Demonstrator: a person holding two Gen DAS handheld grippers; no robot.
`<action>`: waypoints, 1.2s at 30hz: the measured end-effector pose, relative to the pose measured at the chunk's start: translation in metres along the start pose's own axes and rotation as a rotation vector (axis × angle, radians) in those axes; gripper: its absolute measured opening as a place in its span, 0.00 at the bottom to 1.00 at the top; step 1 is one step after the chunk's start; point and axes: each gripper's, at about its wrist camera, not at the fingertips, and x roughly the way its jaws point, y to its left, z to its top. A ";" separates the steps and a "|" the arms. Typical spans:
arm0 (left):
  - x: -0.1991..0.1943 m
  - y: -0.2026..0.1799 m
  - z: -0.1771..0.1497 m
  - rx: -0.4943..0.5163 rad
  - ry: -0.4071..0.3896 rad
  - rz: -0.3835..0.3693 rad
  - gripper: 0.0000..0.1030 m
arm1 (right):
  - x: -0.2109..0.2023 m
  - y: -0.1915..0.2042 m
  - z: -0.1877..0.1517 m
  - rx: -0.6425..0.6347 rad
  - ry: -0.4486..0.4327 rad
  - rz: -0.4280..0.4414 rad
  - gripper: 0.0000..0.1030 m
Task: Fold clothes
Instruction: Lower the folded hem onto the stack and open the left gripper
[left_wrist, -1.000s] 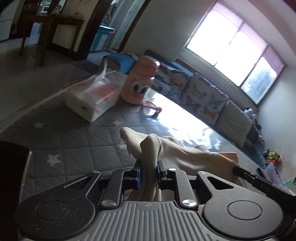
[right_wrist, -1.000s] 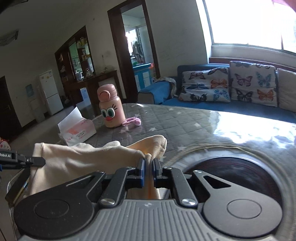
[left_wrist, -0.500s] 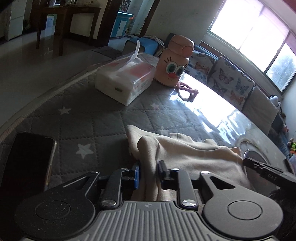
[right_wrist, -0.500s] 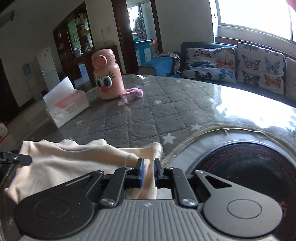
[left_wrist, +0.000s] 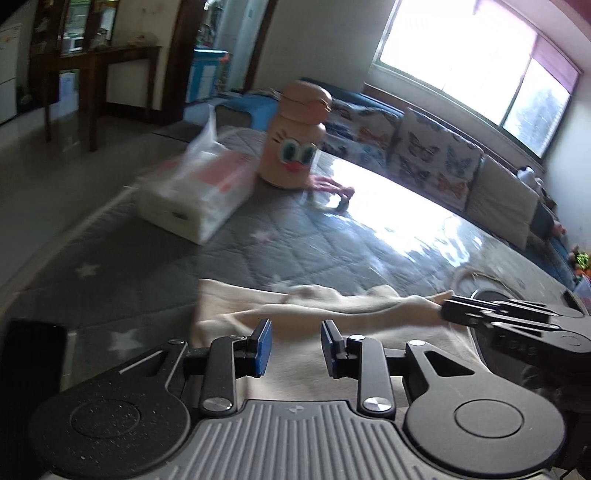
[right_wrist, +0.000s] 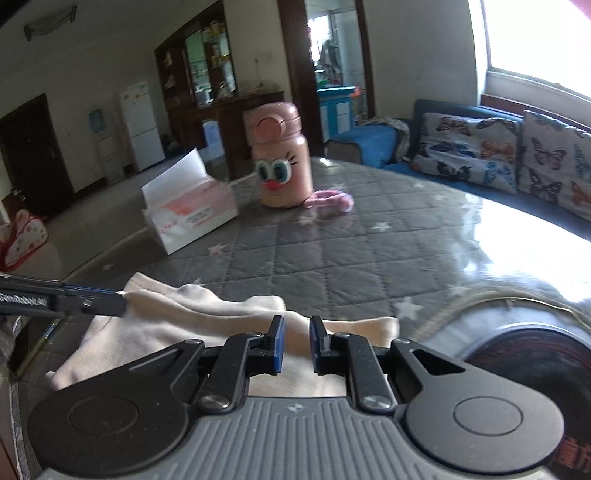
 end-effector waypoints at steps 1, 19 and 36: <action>0.005 -0.002 0.001 0.002 0.005 -0.007 0.29 | 0.005 0.003 0.001 -0.007 0.006 0.005 0.13; 0.026 -0.014 -0.001 0.050 0.001 0.012 0.29 | 0.023 0.015 0.002 -0.067 0.049 0.007 0.23; -0.015 -0.036 -0.039 0.167 -0.006 0.033 0.31 | -0.041 0.042 -0.040 -0.185 0.090 0.023 0.28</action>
